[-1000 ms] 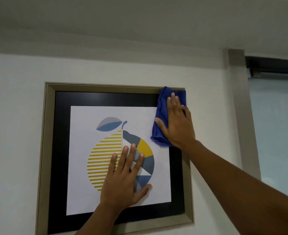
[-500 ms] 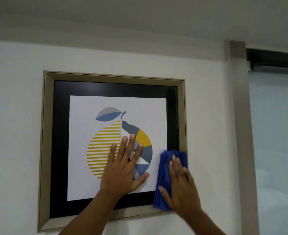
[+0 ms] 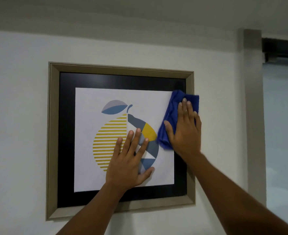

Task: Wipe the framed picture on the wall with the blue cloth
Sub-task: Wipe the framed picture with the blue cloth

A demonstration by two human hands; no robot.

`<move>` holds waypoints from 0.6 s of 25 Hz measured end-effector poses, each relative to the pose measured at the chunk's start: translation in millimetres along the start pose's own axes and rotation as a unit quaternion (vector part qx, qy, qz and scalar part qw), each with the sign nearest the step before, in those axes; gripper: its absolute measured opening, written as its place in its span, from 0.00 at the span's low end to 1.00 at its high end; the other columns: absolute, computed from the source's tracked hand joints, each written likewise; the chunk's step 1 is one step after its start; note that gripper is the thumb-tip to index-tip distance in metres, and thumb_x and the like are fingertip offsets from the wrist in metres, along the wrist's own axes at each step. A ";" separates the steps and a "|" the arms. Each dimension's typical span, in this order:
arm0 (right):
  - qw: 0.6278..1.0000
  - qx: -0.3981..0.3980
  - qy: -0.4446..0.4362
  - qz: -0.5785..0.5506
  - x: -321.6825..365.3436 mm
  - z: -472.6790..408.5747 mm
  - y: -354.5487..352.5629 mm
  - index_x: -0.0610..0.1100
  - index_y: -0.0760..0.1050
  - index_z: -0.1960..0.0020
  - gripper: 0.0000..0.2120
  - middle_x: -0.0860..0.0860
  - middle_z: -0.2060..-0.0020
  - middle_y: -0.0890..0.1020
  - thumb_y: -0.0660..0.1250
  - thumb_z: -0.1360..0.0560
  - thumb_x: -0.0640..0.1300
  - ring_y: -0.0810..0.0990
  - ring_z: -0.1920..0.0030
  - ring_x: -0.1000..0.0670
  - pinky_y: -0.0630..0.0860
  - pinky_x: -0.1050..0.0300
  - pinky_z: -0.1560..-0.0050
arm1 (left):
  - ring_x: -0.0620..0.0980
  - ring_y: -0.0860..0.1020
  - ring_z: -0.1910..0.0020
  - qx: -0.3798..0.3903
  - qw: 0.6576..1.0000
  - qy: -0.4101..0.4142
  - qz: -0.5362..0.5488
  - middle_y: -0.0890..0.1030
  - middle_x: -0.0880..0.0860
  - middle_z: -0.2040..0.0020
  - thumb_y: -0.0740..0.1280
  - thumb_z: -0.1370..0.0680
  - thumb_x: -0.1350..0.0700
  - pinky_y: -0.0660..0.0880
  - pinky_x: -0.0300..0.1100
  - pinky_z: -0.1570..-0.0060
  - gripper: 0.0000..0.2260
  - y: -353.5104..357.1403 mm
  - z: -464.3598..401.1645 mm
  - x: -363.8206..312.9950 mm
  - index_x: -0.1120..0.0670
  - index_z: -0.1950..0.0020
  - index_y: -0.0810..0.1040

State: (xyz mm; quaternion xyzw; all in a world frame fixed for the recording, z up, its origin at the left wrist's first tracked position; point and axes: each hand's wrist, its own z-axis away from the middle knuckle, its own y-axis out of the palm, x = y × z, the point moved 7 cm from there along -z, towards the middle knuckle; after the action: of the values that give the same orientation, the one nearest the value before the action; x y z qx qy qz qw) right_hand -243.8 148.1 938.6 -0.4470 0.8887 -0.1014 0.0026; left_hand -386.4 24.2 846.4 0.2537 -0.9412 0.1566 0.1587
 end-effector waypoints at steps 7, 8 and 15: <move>0.994 0.081 0.063 -0.023 -11.0 167.8 31.1 0.38 0.53 0.21 0.37 0.45 0.21 0.55 0.47 0.19 0.64 0.53 0.21 0.45 0.46 0.53 0.23 | 0.61 0.51 0.17 0.012 1.000 0.003 -0.007 0.53 0.61 0.16 0.57 0.22 0.31 0.52 0.62 0.21 0.40 1.1 -4.2 -1.3 0.53 0.17 0.54; 0.993 0.081 0.075 -0.037 -2.7 167.8 31.9 0.38 0.52 0.21 0.37 0.44 0.21 0.55 0.47 0.19 0.64 0.53 0.21 0.45 0.46 0.53 0.23 | 0.62 0.52 0.17 0.011 1.000 0.003 -0.007 0.54 0.61 0.16 0.57 0.22 0.31 0.52 0.62 0.21 0.40 0.2 -4.5 -1.0 0.53 0.17 0.55; 0.999 0.031 0.025 -0.002 8.3 162.3 30.1 0.41 0.46 0.20 0.36 0.47 0.20 0.48 0.43 0.19 0.63 0.46 0.20 0.48 0.49 0.52 0.27 | 0.62 0.53 0.18 0.027 1.000 0.000 0.010 0.53 0.59 0.16 0.57 0.23 0.29 0.52 0.62 0.22 0.40 3.6 -5.1 3.2 0.52 0.18 0.57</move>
State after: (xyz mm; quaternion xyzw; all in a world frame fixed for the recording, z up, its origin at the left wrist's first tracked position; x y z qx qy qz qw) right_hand -257.3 130.1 774.8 -0.4462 0.8839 -0.1398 -0.0064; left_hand -389.8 27.7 851.4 0.2489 -0.9392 0.1831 0.1500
